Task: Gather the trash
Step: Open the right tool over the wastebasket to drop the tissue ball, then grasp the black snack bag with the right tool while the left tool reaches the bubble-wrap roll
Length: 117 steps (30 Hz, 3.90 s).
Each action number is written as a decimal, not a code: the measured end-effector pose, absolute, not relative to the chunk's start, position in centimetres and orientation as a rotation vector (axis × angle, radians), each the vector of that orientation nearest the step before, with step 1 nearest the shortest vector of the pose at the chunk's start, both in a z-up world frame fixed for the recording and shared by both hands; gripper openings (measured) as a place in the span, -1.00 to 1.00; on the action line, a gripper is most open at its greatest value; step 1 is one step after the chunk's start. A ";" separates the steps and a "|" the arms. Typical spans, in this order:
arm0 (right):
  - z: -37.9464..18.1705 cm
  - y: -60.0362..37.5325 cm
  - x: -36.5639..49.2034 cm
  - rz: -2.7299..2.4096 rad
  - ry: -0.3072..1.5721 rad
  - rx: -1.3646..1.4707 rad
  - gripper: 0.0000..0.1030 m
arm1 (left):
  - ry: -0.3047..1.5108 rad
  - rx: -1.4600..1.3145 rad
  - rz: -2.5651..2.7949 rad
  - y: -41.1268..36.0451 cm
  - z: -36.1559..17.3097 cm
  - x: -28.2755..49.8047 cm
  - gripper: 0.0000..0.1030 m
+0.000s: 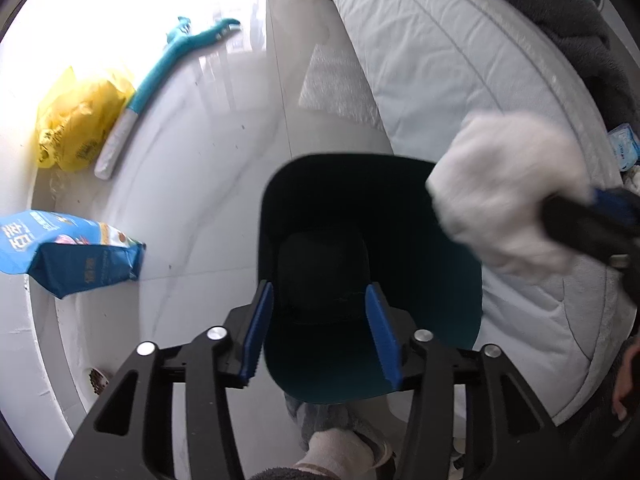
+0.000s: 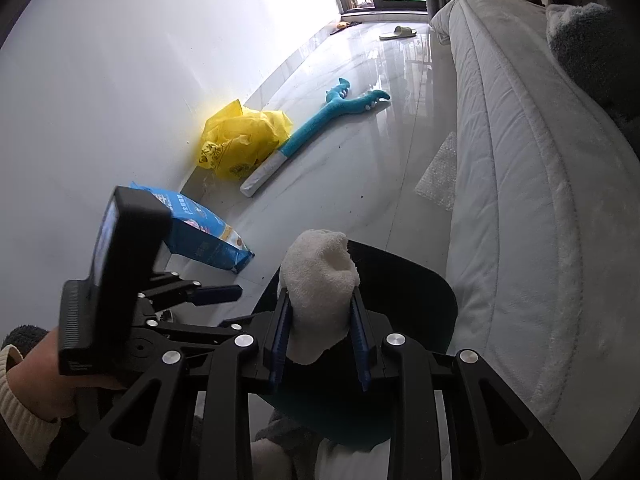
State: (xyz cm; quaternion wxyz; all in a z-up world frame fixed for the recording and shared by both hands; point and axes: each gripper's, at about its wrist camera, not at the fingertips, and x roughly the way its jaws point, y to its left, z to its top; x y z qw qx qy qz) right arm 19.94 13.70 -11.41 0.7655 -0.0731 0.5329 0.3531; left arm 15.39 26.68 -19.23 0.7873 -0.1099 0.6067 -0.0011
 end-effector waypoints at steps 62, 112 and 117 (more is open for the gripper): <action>-2.3 -8.8 14.3 0.570 0.685 -0.158 0.58 | 0.534 -0.071 -0.187 9.8 1.3 12.4 0.82; -7.8 -24.2 19.0 0.423 0.815 -0.255 0.93 | 0.733 -0.101 -0.556 -7.7 -6.7 24.1 0.85; -8.5 -24.1 18.9 0.421 0.838 -0.278 0.93 | 0.743 -0.077 -0.583 -8.5 -7.3 24.3 0.85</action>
